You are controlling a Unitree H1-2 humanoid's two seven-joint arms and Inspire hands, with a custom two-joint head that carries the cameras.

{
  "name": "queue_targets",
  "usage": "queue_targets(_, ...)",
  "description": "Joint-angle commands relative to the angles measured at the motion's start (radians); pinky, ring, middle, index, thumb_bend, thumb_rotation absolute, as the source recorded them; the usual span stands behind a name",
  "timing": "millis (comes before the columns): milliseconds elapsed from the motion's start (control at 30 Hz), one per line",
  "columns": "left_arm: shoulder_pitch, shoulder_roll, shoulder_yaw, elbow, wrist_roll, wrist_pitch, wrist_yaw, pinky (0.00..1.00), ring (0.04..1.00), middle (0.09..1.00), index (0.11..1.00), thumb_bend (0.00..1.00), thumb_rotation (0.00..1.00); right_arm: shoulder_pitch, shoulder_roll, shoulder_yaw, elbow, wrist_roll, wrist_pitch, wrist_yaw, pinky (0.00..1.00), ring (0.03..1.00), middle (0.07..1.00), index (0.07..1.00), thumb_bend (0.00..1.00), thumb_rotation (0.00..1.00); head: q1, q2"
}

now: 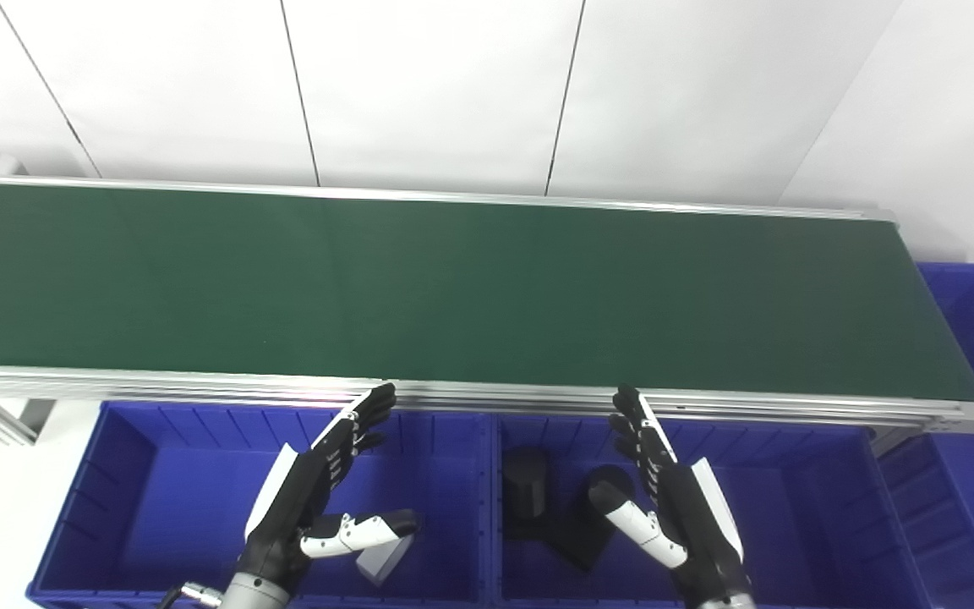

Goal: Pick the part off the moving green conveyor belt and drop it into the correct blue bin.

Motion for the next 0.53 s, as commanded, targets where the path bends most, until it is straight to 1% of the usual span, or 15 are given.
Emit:
queue_targets(0, -0.014, -0.005, 0.002, -0.02, -0.013, -0.028, 0.007, 0.86, 0.909, 0.912, 0.898, 0.9, 0.45, -0.008, -0.008, -0.002, -0.017, 0.036, -0.031, 0.017, 0.92, 0.954, 0.983, 1.0, 0.88, 0.64, 0.0, -0.001)
queue_targets(33, -0.014, -0.005, 0.002, -0.022, -0.014, -0.022, 0.005, 0.86, 0.914, 0.917, 0.901, 0.9, 0.45, -0.009, -0.01, -0.001, -0.018, 0.044, -0.029, 0.022, 0.92, 0.96, 0.981, 1.0, 0.88, 0.59, 0.0, -0.001)
queue_targets(100, -0.016, -0.005, 0.002, -0.024, -0.013, -0.02, 0.005, 0.85, 0.916, 0.92, 0.9, 0.9, 0.45, -0.012, -0.016, 0.0, -0.016, 0.056, -0.034, 0.031, 0.93, 0.969, 0.978, 1.0, 0.9, 0.53, -0.001, 0.004)
queue_targets(200, -0.013, -0.006, 0.001, -0.026, -0.008, -0.026, 0.007, 0.85, 0.905, 0.909, 0.889, 0.9, 0.44, -0.012, -0.017, -0.001, -0.015, 0.07, -0.038, 0.036, 0.95, 0.972, 0.972, 1.0, 0.91, 0.46, -0.001, 0.005)
queue_targets(367, -0.008, -0.005, -0.002, -0.025, -0.007, -0.031, 0.006, 0.85, 0.91, 0.907, 0.881, 0.9, 0.44, -0.012, -0.02, 0.001, -0.016, 0.054, -0.037, 0.032, 0.94, 0.949, 0.953, 1.0, 0.93, 0.44, 0.001, 0.004)
queue_targets(500, -0.005, -0.001, -0.004, -0.034, 0.002, -0.015, 0.004, 0.86, 0.92, 0.913, 0.883, 0.91, 0.44, -0.016, -0.026, 0.003, -0.021, 0.047, -0.022, 0.037, 0.94, 0.943, 0.948, 0.996, 0.92, 0.41, 0.002, 0.005)
